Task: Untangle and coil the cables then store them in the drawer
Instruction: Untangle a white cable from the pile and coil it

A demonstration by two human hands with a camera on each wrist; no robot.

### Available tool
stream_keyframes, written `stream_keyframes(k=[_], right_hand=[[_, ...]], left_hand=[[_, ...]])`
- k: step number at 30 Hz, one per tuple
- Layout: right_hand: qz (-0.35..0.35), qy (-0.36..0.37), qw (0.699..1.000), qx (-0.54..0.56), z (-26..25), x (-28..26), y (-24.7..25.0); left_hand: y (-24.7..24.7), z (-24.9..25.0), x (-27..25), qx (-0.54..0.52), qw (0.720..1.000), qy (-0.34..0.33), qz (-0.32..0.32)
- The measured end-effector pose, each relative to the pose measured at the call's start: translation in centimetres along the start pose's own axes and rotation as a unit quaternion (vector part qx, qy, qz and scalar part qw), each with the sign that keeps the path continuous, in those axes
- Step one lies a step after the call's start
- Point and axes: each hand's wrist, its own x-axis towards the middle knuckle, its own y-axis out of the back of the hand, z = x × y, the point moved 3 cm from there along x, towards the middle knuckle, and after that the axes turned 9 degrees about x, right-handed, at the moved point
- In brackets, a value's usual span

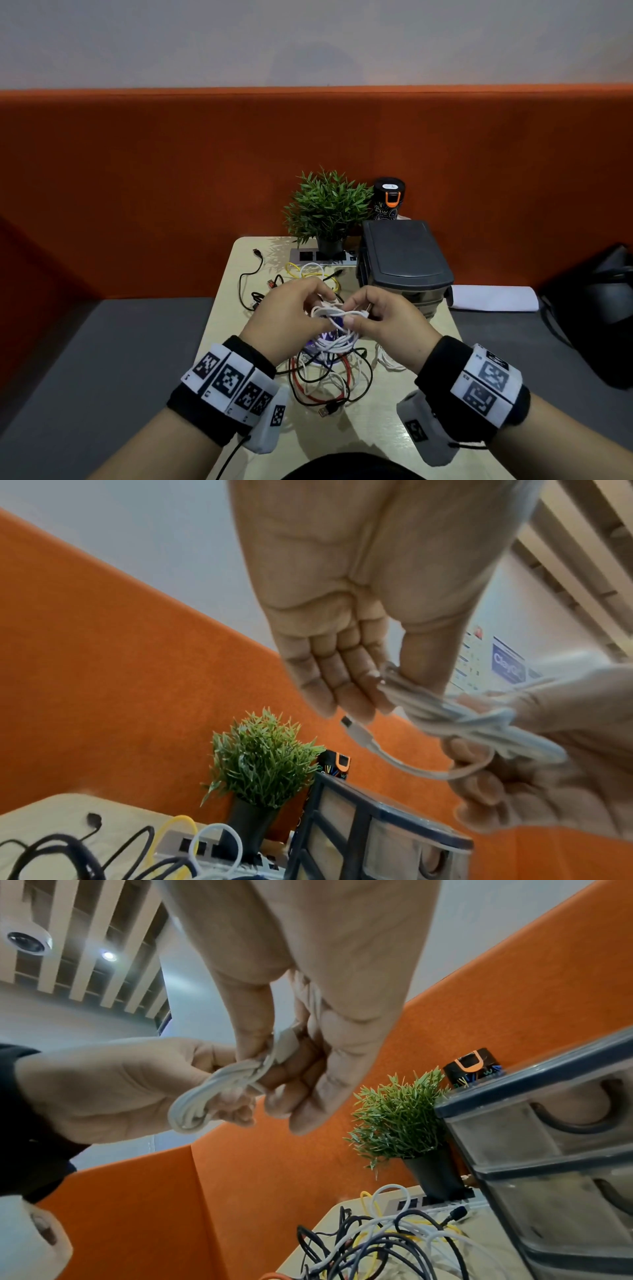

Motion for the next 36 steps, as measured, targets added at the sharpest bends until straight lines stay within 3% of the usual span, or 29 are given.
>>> stream_keyframes(k=[4,8,11,14,20,24,27,30,36], right_hand=[[0.002,-0.007,0.999,0.040,0.3,0.1,0.3],[0.007,-0.023,0.990,0.138,0.2,0.4,1.0],[-0.001,-0.022,0.988,0.155,0.0,0.5,1.1],[-0.006,-0.019,0.986,0.165,-0.1,0.4,1.0],[0.000,0.013,0.990,0.140,0.0,0.4,0.7],[-0.006,0.023,0.990,0.142,0.1,0.4,0.5],[-0.003,0.038,0.993,0.110,0.2,0.4,0.3],[-0.011,0.054,0.995,0.084,0.4,0.3,-0.1],[-0.023,0.041,0.989,0.142,0.3,0.1,-0.2]], left_hand=[[0.1,0.5,-0.2,0.101,0.992,-0.060,0.051],[0.1,1.0,-0.5,0.232,0.942,-0.194,0.147],[-0.4,1.1,-0.6,0.233,0.899,-0.308,0.206],[-0.5,0.7,-0.7,0.207,0.888,-0.358,0.199],[-0.9,0.4,-0.9,0.230,0.889,-0.318,0.234],[-0.7,0.6,-0.7,0.131,0.945,-0.208,0.217],[-0.8,0.6,-0.7,-0.012,0.974,-0.102,0.200],[-1.1,0.6,-0.3,-0.072,0.981,-0.054,0.170],[-1.1,-0.2,0.4,-0.137,0.981,-0.013,0.134]])
